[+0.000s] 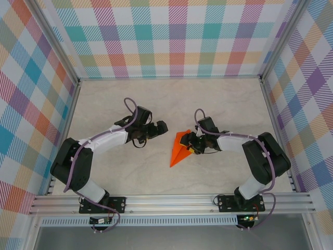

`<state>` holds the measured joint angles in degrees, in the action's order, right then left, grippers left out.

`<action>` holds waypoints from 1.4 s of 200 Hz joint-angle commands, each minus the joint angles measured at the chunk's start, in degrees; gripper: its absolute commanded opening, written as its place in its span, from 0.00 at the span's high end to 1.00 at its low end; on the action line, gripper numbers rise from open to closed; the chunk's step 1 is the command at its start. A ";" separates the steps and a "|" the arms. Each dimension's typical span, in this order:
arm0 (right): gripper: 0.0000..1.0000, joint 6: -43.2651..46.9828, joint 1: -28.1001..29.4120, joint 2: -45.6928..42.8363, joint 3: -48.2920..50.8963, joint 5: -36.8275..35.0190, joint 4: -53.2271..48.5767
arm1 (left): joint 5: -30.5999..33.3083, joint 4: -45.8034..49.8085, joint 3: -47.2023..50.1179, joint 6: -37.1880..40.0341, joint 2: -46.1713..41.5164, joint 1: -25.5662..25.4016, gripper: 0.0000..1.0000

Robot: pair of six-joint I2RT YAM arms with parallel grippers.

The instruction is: Fold a paper plane with a square sheet of paper (pick it up from the middle)

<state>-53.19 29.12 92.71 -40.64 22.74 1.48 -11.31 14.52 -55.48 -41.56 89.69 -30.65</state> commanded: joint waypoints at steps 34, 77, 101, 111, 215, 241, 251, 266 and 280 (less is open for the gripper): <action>0.57 0.05 1.46 2.16 -1.80 0.77 4.53 | -3.79 -2.22 0.89 -1.24 -1.98 2.29 0.00; 0.66 -0.38 2.24 4.20 -1.41 2.31 8.92 | -5.75 -2.52 1.49 -2.25 -2.05 3.53 0.00; 0.69 -1.42 2.26 4.00 0.33 2.92 13.45 | -7.15 -3.24 2.50 -2.91 -2.88 4.26 0.00; 0.71 -1.71 2.25 3.51 0.85 2.85 14.60 | -8.33 -3.85 3.05 -3.18 -3.26 4.69 0.00; 0.93 -4.40 -0.38 -7.24 -2.85 7.09 15.59 | -25.43 -13.52 6.16 -8.24 -6.25 7.18 0.00; 0.93 -7.27 -2.66 -9.10 -6.70 12.17 16.74 | -29.26 -17.90 6.95 -10.68 -8.09 7.19 0.00; 0.92 -9.00 -3.35 -9.14 -8.04 13.98 17.95 | -31.30 -20.63 7.47 -11.87 -8.70 7.19 0.00; 0.92 -11.47 -4.07 -8.65 -9.79 16.37 20.33 | -34.33 -26.14 8.71 -14.63 -9.52 7.19 0.00; 0.92 -13.59 -4.15 -7.84 -11.37 17.59 22.11 | -35.83 -29.95 9.71 -17.24 -9.96 7.19 0.00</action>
<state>-61.93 25.32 84.64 -49.25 34.72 18.44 -40.60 -5.43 -47.81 -53.10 81.76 -24.23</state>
